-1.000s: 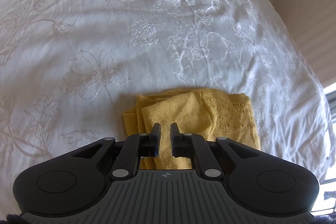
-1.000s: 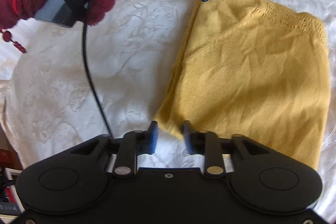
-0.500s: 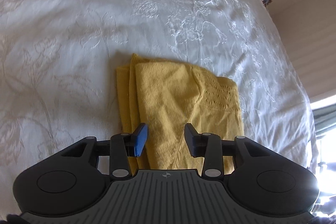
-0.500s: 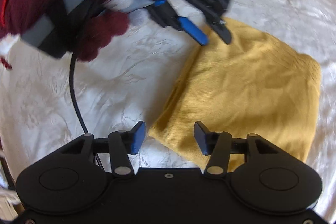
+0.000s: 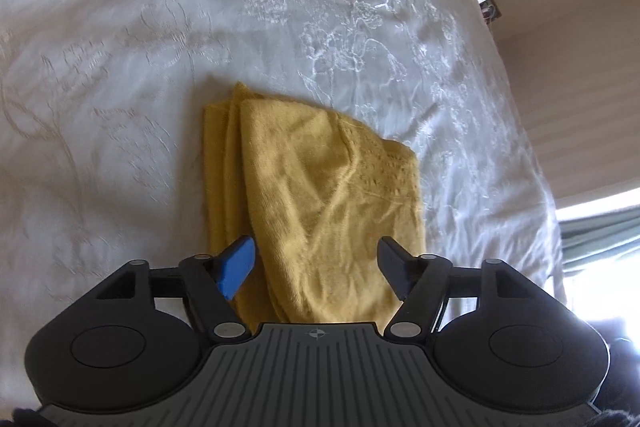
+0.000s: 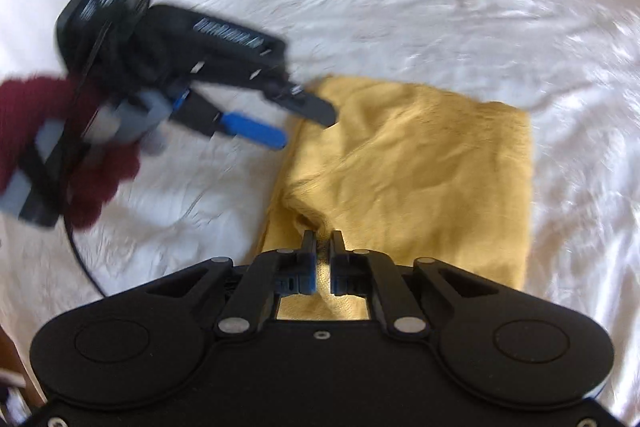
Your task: Fold small clothes
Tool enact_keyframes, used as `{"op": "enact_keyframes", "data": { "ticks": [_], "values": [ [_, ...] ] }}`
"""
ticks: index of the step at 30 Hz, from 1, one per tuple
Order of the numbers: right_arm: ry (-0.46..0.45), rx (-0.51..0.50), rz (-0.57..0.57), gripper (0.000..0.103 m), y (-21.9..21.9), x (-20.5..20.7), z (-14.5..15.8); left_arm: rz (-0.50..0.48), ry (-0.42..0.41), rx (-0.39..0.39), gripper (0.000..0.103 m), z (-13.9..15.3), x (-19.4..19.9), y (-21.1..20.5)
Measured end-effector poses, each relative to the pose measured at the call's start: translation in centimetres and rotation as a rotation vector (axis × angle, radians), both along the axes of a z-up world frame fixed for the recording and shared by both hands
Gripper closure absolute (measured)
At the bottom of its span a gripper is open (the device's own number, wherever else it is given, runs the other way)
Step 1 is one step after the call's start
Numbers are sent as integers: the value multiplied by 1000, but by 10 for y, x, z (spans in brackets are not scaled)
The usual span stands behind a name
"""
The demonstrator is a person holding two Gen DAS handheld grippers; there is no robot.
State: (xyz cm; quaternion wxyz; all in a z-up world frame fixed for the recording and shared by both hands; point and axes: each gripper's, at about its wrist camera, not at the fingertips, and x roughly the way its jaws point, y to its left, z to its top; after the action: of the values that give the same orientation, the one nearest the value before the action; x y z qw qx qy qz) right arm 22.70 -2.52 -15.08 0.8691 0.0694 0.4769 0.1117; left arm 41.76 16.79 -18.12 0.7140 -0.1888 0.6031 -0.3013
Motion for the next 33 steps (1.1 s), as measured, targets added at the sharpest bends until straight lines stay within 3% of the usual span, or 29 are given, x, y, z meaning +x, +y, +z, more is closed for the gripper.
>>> {"op": "enact_keyframes", "data": {
  "ticks": [8,14,18,21,29,33],
  "values": [
    [12,29,-28,92,-6,-4,1,34,79,-34,32,-26,-6,-19],
    [11,31,-27,92,-2,-9,1,66,57,-64,34,-35,12,-37],
    [5,31,-25,92,0,-10,1,52,4,-13,58,-31,20,-45],
    [-1,34,-21,92,1,-11,2,56,-24,21,93,-27,20,-42],
    [-21,77,12,92,10,-14,12,-132,-227,109,93,21,8,-45],
    [58,72,79,88,33,-2,-17,-161,-165,149,89,2,15,-45]
  ]
}}
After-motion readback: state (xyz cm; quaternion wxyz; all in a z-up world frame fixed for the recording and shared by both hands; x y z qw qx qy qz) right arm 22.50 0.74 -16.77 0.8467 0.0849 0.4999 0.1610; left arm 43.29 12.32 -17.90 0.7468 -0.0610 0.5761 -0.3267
